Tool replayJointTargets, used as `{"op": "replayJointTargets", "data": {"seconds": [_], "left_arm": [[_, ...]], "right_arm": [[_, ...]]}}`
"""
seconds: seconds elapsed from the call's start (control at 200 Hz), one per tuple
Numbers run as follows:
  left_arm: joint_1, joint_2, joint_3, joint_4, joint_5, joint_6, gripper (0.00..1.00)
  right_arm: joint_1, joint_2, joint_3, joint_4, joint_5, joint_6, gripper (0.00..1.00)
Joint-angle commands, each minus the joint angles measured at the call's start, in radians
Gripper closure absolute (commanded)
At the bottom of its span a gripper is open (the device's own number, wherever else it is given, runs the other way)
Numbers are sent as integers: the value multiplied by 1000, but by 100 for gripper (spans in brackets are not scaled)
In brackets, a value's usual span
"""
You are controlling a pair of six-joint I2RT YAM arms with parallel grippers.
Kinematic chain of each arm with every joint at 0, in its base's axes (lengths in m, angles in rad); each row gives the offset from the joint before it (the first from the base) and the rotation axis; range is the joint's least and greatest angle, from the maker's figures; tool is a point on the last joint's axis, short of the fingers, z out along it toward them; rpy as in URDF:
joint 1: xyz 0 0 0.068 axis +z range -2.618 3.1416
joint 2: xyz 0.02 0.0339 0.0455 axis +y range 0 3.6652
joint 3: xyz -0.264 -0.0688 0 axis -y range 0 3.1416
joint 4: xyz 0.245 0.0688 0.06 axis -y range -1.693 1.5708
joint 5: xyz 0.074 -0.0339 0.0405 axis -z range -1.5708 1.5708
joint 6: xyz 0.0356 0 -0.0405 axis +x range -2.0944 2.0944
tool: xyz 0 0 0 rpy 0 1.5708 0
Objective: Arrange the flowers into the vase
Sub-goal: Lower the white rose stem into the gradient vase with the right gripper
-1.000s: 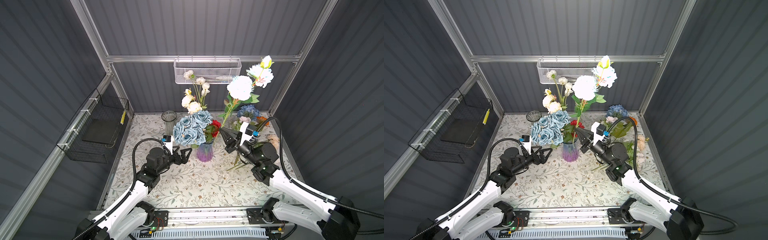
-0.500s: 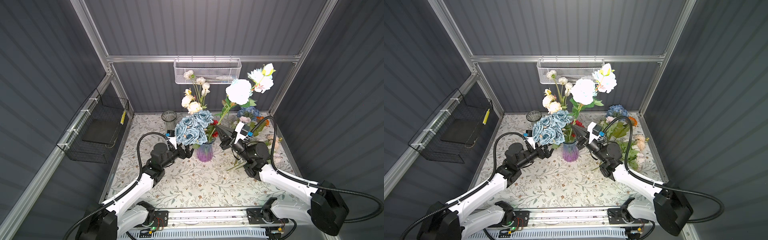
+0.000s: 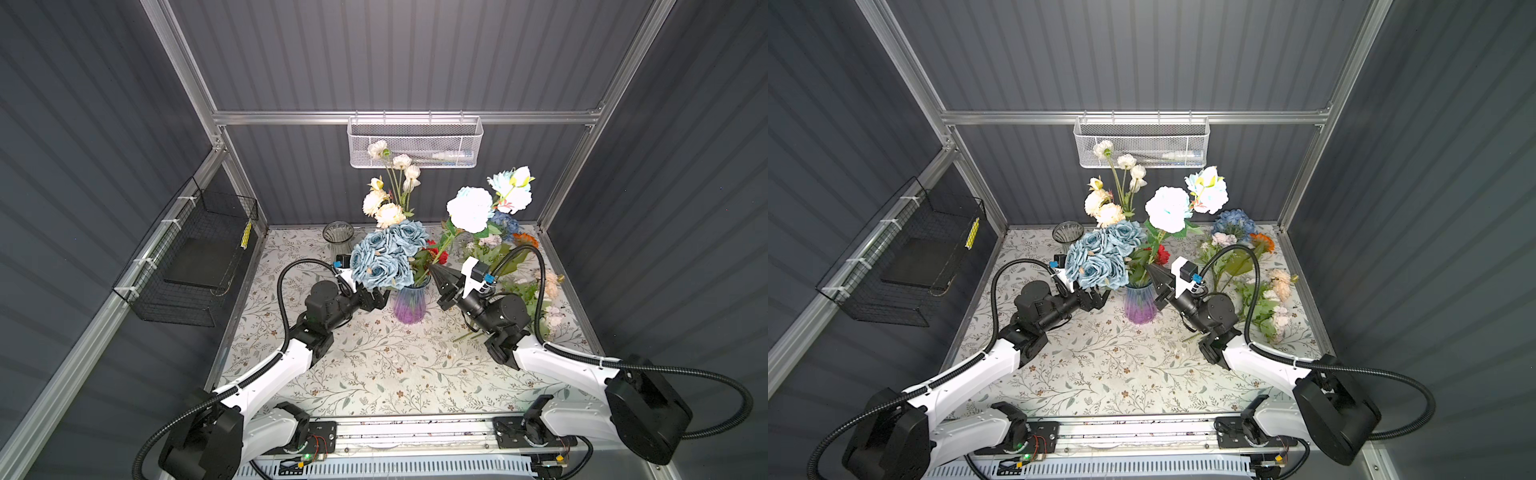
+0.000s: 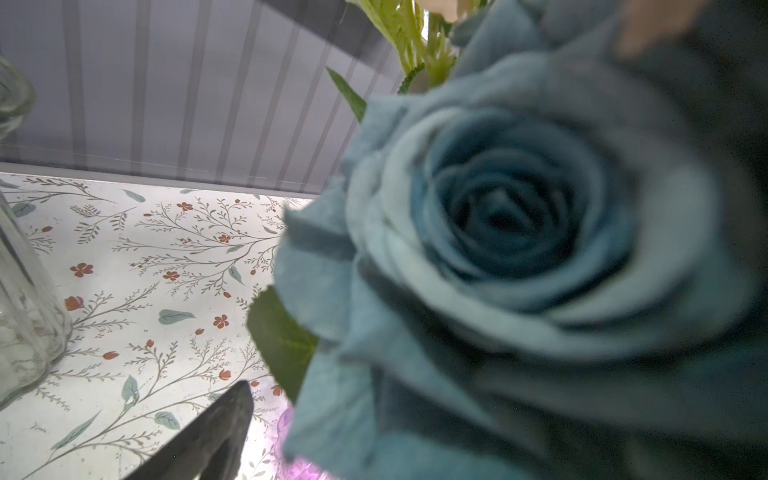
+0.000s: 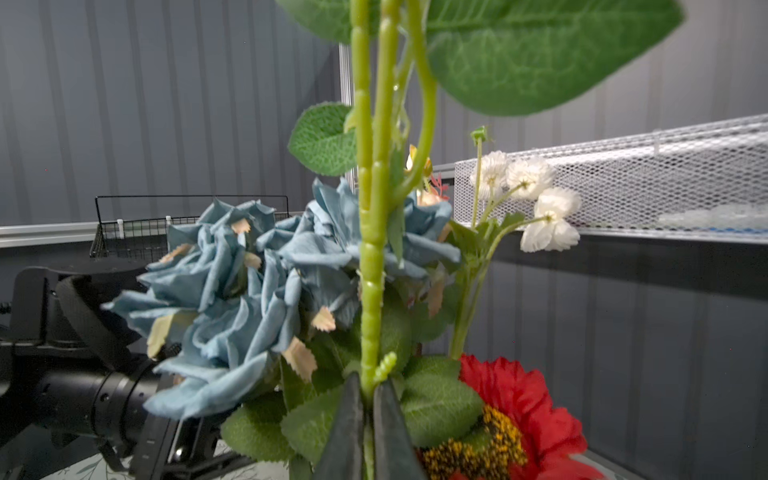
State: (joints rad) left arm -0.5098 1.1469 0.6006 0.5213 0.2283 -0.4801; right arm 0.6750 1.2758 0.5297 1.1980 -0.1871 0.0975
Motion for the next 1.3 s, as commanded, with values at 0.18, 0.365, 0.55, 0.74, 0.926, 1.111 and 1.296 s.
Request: {"op": "replayJointTargets", "data": {"seconds": [0.18,0.365,0.55,0.74,0.926,1.111,1.296], "left_arm": [[-2,17,39,11,-16,9,1],[-3,16,35,8,-21,11,1],[-3,18,37,9,-20,12,1],[-3,14,37,8,-20,11,1],[-3,4,28,5,-22,11,1],[-2,-14,22,-5,-30,15,1],[-3,-27,13,-10,-38,17,1]], "right_arm": [[9,40,3,-111,52,-51,100],[21,45,18,-216,59,-92,100],[32,35,34,-329,95,-129,98],[32,13,39,-383,97,-127,83],[32,-28,46,-410,94,-128,71],[32,-109,64,-496,83,-131,59],[32,-231,64,-566,104,-136,53]]}}
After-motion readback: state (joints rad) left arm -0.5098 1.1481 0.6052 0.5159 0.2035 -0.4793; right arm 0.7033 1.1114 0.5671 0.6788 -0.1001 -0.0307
